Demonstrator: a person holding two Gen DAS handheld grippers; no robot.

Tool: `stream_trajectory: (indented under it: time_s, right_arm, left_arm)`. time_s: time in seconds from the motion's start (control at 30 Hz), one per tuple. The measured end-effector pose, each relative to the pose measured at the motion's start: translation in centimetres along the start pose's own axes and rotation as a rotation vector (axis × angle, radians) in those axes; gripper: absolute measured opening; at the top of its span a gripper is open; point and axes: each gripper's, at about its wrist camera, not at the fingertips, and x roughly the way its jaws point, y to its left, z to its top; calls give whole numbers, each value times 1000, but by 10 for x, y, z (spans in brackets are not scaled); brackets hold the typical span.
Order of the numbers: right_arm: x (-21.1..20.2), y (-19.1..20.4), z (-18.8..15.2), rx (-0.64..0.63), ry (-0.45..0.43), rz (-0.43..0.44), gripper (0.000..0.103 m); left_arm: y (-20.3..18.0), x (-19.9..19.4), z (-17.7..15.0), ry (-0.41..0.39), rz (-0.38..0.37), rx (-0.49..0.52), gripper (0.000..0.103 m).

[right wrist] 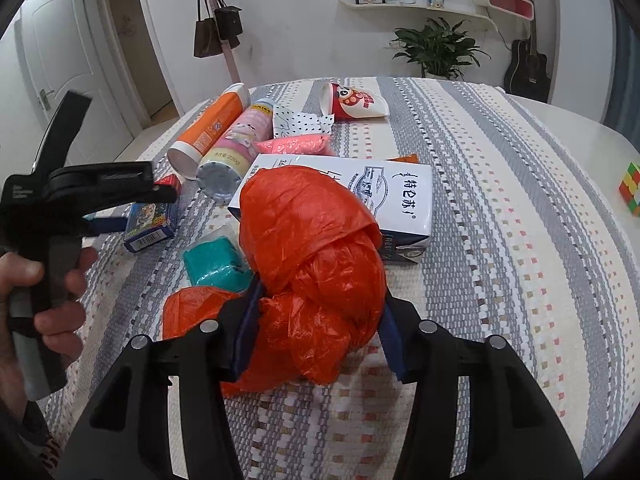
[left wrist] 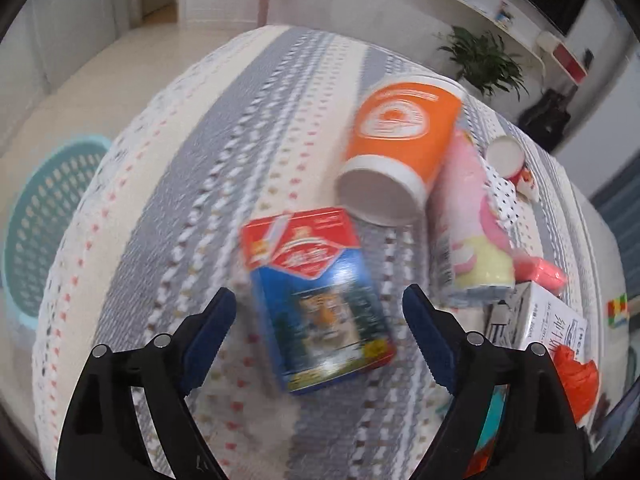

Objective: Collect trash
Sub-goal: 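Grasp the tiger card box with the left tool while the right tool grasps the red bag, then carry card box and red bag to the wastebasket and release both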

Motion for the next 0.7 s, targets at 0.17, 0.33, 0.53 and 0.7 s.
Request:
stream_trajectory:
  time_s: [0.17,0.33,0.53,0.7]
  right_arm:
    - [-4,6,-1,-22,-25,-16,43]
    - [-16,10,2,-17,-43,-1,36]
    - [-48,50,24,-119,-154,2,35]
    - [-53,105,54,-184,-204,93,35]
  left_arm:
    - [-16,4,-7,-5,91,108,67]
    - [-5,-25,-11,-86,20,98,62]
    - [30,-85,-9,-267,-52,59,62]
    - [77,-124,-4,-370,-44,-25,62]
